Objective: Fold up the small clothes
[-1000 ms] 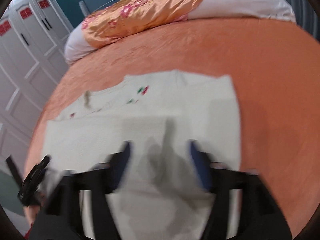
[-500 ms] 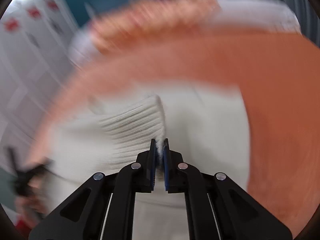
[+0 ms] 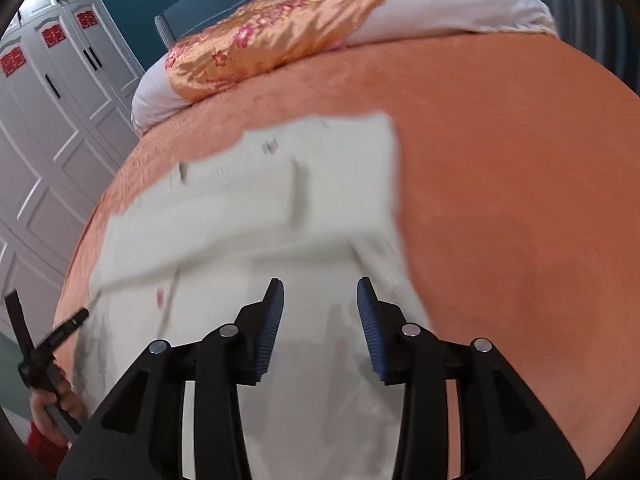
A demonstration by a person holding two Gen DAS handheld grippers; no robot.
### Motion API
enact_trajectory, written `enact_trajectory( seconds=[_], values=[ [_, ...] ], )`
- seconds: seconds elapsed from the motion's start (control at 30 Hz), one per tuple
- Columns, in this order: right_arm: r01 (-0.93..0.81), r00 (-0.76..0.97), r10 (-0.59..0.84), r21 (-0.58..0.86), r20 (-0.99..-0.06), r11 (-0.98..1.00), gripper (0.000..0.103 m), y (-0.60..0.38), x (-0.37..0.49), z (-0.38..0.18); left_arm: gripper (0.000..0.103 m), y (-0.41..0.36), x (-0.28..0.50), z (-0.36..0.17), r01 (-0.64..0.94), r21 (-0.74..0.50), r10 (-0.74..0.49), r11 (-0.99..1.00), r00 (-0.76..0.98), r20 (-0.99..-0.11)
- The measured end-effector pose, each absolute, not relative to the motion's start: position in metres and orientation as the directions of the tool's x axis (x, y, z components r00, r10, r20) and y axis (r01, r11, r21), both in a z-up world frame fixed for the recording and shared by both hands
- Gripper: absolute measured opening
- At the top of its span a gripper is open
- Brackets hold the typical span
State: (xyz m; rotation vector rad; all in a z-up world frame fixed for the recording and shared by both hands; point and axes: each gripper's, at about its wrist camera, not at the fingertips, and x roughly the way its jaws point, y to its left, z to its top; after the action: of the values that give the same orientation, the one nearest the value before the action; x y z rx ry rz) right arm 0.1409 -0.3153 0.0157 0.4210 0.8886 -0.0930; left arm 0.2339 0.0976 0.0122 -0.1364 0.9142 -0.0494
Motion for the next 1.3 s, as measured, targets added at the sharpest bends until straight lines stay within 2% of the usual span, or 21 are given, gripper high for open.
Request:
enact_trajectory(
  seconds=[0.07,0.17,0.3,0.43,0.57,0.67,0.7,0.73,0.83,0.9,0.93,0.97,1.0,1.03,1.07,1.17,1.2,1.27,1.3],
  values=[
    [0.286,0.597,0.059,0.281,-0.800,0.916,0.052,-0.316,0.099,0.011,0.066,0.115,0.197,0.012,-0.023,-0.147,-0.107,0.989,0.577,-0.810],
    [0.333,0.533,0.047,0.261,-0.845,0.906,0.055,-0.315,0.033,0.002,0.066,0.133,0.154,0.011,-0.050,-0.186,-0.131,0.981,0.538,-0.833],
    [0.377,0.514,0.114,0.344,-0.850,0.860,0.059,-0.304,-0.025,-0.015,0.068,0.140,0.110,0.002,-0.084,-0.271,-0.202,0.959,0.471,-0.859],
    [0.367,0.536,0.112,0.351,-0.837,0.862,0.065,-0.282,-0.035,-0.017,0.070,0.125,0.091,0.000,-0.093,-0.301,-0.229,0.949,0.454,-0.861],
    [0.307,0.557,0.149,0.369,-0.817,0.877,0.065,-0.255,-0.021,-0.019,0.070,0.110,0.090,-0.002,-0.090,-0.253,-0.190,0.963,0.439,-0.878],
    [0.284,0.570,0.109,0.320,-0.815,0.904,0.065,-0.241,-0.016,-0.022,0.069,0.106,0.095,-0.003,-0.110,-0.235,-0.166,0.966,0.435,-0.885],
    [0.272,0.575,0.106,0.312,-0.811,0.910,0.065,-0.240,-0.015,-0.022,0.069,0.106,0.096,-0.003,-0.118,-0.236,-0.163,0.965,0.438,-0.884],
    [0.267,0.580,0.110,0.316,-0.807,0.911,0.065,-0.241,-0.014,-0.022,0.063,0.105,0.097,-0.003,-0.127,-0.233,-0.155,0.964,0.441,-0.884],
    [0.250,0.594,0.148,0.357,-0.790,0.900,0.055,-0.248,-0.011,-0.023,0.049,0.103,0.099,-0.002,-0.145,-0.208,-0.124,0.967,0.444,-0.887],
    [0.252,0.604,0.175,0.395,-0.778,0.883,0.053,-0.252,-0.011,-0.025,0.044,0.102,0.100,-0.001,-0.164,-0.195,-0.105,0.967,0.440,-0.892],
    [0.254,0.609,0.188,0.414,-0.771,0.874,0.048,-0.256,-0.011,-0.025,0.041,0.101,0.100,-0.001,-0.173,-0.191,-0.098,0.966,0.438,-0.893],
    [0.253,0.611,0.198,0.426,-0.766,0.869,0.041,-0.256,-0.012,-0.026,0.038,0.101,0.101,0.000,-0.179,-0.191,-0.096,0.965,0.438,-0.894],
    [0.248,0.611,0.210,0.435,-0.764,0.865,0.034,-0.259,-0.011,-0.027,0.027,0.100,0.101,0.000,-0.179,-0.186,-0.091,0.966,0.439,-0.894],
    [0.243,0.609,0.221,0.444,-0.762,0.862,0.017,-0.259,-0.011,-0.028,0.014,0.099,0.101,0.001,-0.179,-0.184,-0.089,0.966,0.439,-0.894],
    [0.234,0.609,0.243,0.464,-0.755,0.855,0.009,-0.260,-0.010,-0.030,0.011,0.098,0.102,0.002,-0.179,-0.190,-0.094,0.965,0.439,-0.893],
    [0.216,0.610,0.252,0.464,-0.751,0.859,0.008,-0.260,-0.010,-0.028,0.010,0.098,0.100,0.008,-0.199,-0.172,-0.065,0.965,0.451,-0.890],
    [0.215,0.610,0.255,0.466,-0.750,0.858,0.008,-0.260,-0.009,-0.028,0.015,0.098,0.099,0.010,-0.207,-0.162,-0.053,0.965,0.453,-0.890],
    [0.221,0.605,0.277,0.492,-0.746,0.842,0.010,-0.263,-0.007,-0.031,0.028,0.102,0.100,0.010,-0.249,-0.130,-0.005,0.960,0.447,-0.895],
    [0.226,0.605,0.286,0.504,-0.743,0.833,0.011,-0.264,-0.007,-0.032,0.043,0.104,0.099,0.009,-0.270,-0.124,0.009,0.955,0.443,-0.896]
  ],
)
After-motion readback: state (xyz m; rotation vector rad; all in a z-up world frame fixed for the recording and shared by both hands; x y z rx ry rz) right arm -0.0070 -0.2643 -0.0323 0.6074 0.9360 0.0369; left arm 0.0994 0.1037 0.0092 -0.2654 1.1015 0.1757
